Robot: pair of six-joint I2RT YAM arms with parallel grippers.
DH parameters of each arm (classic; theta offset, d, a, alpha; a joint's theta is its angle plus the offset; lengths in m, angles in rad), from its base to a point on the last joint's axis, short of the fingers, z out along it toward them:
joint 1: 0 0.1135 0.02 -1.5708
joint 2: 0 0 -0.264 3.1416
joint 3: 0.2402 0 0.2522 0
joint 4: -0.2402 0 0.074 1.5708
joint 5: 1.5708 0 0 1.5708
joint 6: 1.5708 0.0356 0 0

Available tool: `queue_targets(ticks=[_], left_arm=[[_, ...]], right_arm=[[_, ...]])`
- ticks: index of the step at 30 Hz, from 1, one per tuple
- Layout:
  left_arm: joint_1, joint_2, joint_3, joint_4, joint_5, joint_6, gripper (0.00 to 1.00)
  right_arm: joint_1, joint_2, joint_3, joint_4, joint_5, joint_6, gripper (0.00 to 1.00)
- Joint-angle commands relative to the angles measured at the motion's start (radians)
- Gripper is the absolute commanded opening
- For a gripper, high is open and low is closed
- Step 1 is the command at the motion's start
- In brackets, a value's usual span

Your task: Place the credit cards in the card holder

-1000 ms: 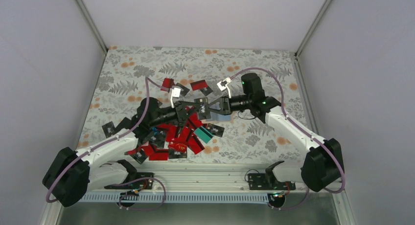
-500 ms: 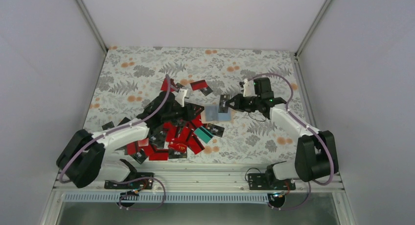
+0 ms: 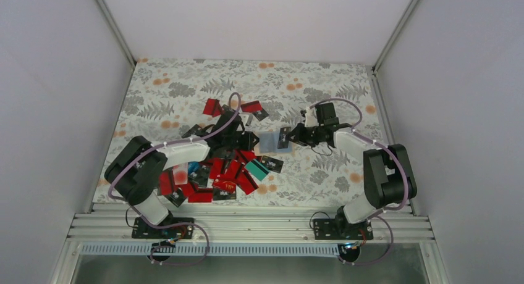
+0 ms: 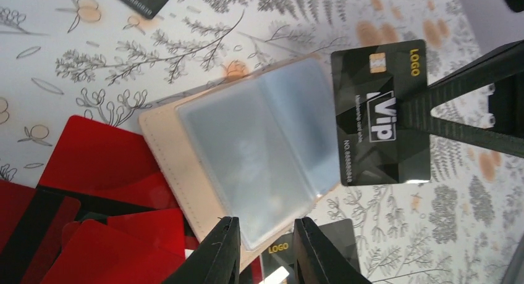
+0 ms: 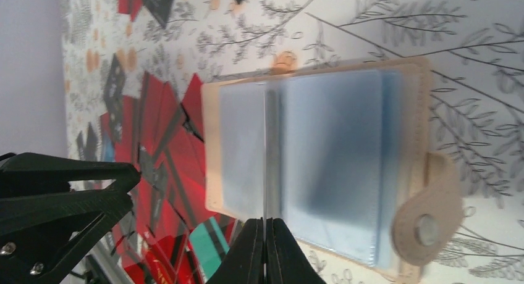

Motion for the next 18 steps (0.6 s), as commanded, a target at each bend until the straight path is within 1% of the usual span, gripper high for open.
queue_targets(ticks=[1,4,8,9,12,15,18], left_arm=[[-0.017,0.043,0.055,-0.04,-0.025,0.036,0.24],[-0.03,0.078,0.094,-0.062,-0.029,0.055,0.24],[-0.037,0.109,0.119,-0.031,0.015,0.065,0.24],[-0.038,0.111,0.116,-0.012,0.037,0.065,0.25],[-0.028,0.118,0.108,0.055,0.115,0.067,0.3],[-0.008,0.139,0.113,0.129,0.224,0.072,0.35],[0.005,0.162,0.127,0.194,0.324,0.076,0.39]], right_arm=[[-0.017,0.019,0.013,0.022,0.089,0.003,0.04],[-0.024,0.024,0.012,0.013,0.119,-0.001,0.04],[-0.027,0.024,-0.004,0.03,0.078,-0.013,0.04],[-0.027,0.018,-0.012,0.046,0.056,-0.015,0.04],[-0.029,0.009,-0.025,0.077,0.005,-0.014,0.04],[-0.035,0.006,-0.027,0.085,-0.031,-0.024,0.04],[-0.042,-0.018,-0.045,0.131,-0.127,-0.026,0.04]])
